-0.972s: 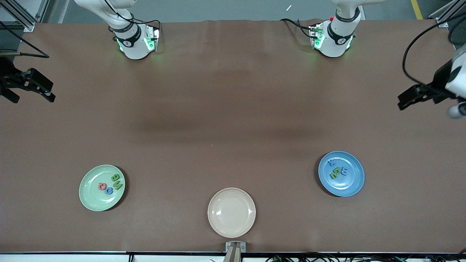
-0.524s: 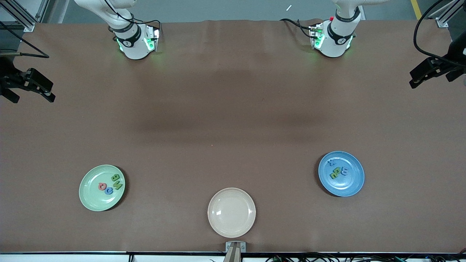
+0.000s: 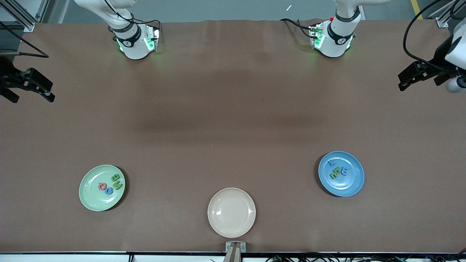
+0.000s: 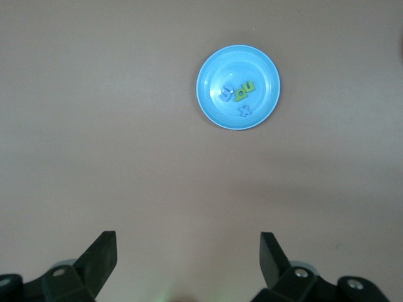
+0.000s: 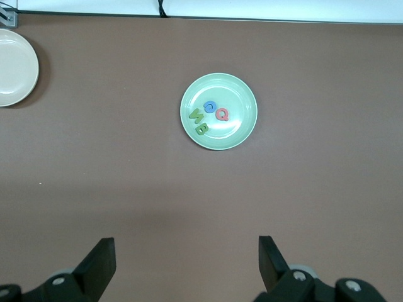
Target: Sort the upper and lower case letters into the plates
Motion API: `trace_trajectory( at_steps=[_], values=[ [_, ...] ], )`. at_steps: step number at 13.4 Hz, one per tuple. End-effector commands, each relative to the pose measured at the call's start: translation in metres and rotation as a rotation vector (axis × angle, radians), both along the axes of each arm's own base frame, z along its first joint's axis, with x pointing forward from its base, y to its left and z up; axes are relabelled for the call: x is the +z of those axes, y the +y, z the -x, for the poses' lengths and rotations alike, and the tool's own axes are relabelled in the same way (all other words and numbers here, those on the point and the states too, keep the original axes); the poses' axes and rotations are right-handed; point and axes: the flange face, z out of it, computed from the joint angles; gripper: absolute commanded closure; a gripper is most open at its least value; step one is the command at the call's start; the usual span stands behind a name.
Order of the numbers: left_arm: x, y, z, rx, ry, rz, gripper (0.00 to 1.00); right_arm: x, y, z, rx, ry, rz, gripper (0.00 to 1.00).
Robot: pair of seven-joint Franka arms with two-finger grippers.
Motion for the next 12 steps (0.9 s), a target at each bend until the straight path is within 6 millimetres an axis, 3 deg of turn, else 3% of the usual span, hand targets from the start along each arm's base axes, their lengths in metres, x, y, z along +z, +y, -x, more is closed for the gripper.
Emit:
trace_trajectory(
  at_steps=[1, 6, 12],
  values=[
    [0.001, 0.0, 0.004, -0.023, 0.002, 0.037, 0.0, 0.004, 0.0, 0.0, -0.016, 0.001, -0.009, 0.0],
    [-0.018, -0.012, 0.019, -0.047, 0.009, 0.034, 0.0, 0.007, -0.006, 0.0, -0.017, -0.006, -0.005, 0.0],
    [-0.005, -0.006, 0.008, -0.097, -0.021, 0.036, 0.0, 0.009, -0.01, 0.001, -0.024, -0.005, 0.0, 0.0]
  ],
)
